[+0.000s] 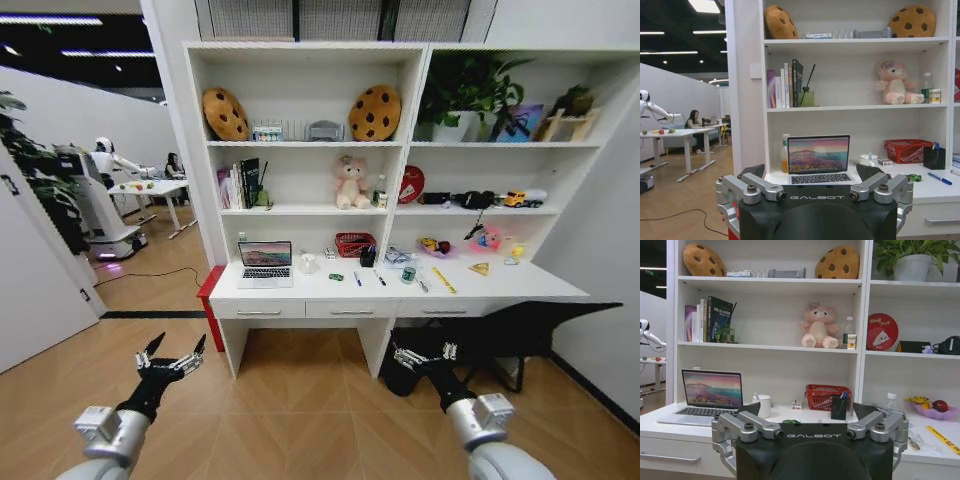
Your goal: Organize the objects on the table.
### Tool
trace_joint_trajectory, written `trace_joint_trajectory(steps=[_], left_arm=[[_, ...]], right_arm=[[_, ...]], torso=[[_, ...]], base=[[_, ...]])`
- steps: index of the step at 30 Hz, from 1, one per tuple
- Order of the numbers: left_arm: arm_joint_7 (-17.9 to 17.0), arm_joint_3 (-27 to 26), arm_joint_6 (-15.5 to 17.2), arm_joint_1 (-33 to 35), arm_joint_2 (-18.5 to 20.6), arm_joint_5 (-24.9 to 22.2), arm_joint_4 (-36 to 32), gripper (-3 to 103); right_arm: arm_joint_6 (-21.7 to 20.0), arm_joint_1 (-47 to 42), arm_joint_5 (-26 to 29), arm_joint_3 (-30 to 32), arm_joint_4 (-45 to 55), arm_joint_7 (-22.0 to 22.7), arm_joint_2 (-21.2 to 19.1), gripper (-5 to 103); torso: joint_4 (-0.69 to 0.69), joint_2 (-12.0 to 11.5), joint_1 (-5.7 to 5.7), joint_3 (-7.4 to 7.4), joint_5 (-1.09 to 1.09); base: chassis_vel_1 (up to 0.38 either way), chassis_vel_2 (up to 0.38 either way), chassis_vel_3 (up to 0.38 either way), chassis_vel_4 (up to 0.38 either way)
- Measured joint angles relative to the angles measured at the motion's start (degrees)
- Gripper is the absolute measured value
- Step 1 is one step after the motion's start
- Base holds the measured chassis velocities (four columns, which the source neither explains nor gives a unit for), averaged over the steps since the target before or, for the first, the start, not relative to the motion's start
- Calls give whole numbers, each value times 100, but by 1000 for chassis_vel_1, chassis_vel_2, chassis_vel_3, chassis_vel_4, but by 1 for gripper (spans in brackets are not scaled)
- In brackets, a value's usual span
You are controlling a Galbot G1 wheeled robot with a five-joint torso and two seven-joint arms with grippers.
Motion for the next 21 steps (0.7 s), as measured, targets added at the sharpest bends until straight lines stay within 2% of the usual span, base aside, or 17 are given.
trace_joint_trajectory(steps=[11, 21], left_arm=[[29, -39, -87, 122, -8, -28, 29, 100], [-150, -66, -91, -112, 3, -82, 84, 100]], right_arm=[[19, 27, -64, -55, -49, 6, 113, 100], [27, 27, 59, 133, 35, 156, -15, 100]], torso=[[0, 1, -1, 0, 1], [0, 1, -2, 0, 0]], base=[[0, 0, 0, 0], [0, 0, 0, 0]])
